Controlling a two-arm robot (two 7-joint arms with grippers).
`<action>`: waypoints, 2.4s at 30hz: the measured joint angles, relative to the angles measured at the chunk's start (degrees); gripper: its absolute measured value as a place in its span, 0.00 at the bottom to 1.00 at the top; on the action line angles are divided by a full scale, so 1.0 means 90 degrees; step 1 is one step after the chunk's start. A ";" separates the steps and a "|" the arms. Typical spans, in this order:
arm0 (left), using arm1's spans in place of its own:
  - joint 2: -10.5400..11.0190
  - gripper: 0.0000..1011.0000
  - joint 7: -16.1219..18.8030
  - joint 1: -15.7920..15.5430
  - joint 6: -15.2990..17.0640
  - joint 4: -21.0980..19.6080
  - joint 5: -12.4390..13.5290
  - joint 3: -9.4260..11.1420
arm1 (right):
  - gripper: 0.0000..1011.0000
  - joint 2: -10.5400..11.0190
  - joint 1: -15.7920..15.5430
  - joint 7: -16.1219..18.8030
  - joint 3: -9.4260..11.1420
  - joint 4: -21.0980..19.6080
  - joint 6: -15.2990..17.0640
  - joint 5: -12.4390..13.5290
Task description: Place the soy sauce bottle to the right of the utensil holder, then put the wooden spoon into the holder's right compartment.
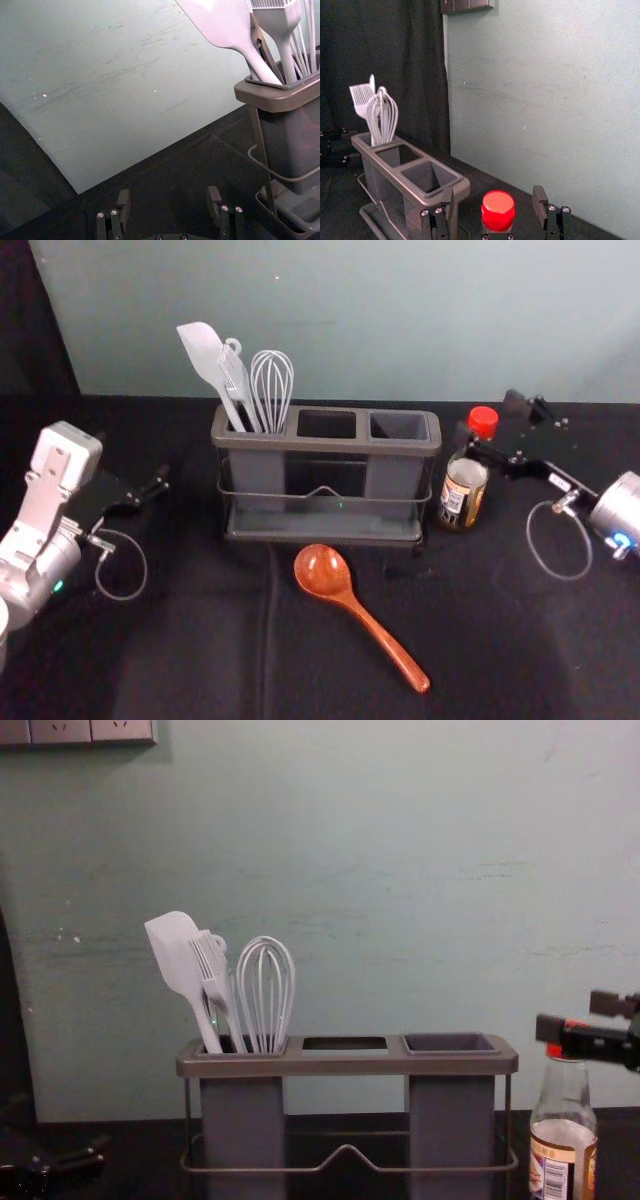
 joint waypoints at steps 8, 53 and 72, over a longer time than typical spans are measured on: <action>0.0000 0.99 0.0000 0.0000 0.0000 0.0000 0.0000 0.0000 | 0.99 0.0226 -0.0284 -0.0160 0.0223 -0.0818 0.0041 -0.0038; 0.0000 0.99 0.0000 0.0000 0.0000 0.0000 0.0000 0.0000 | 0.99 -0.0106 0.1023 -0.1078 -0.2381 -0.2061 0.6008 -0.0220; 0.0000 0.99 0.0000 0.0000 0.0000 0.0000 0.0000 0.0000 | 0.99 -0.0547 0.1165 -0.1031 -0.2595 -0.1454 0.6109 -0.0643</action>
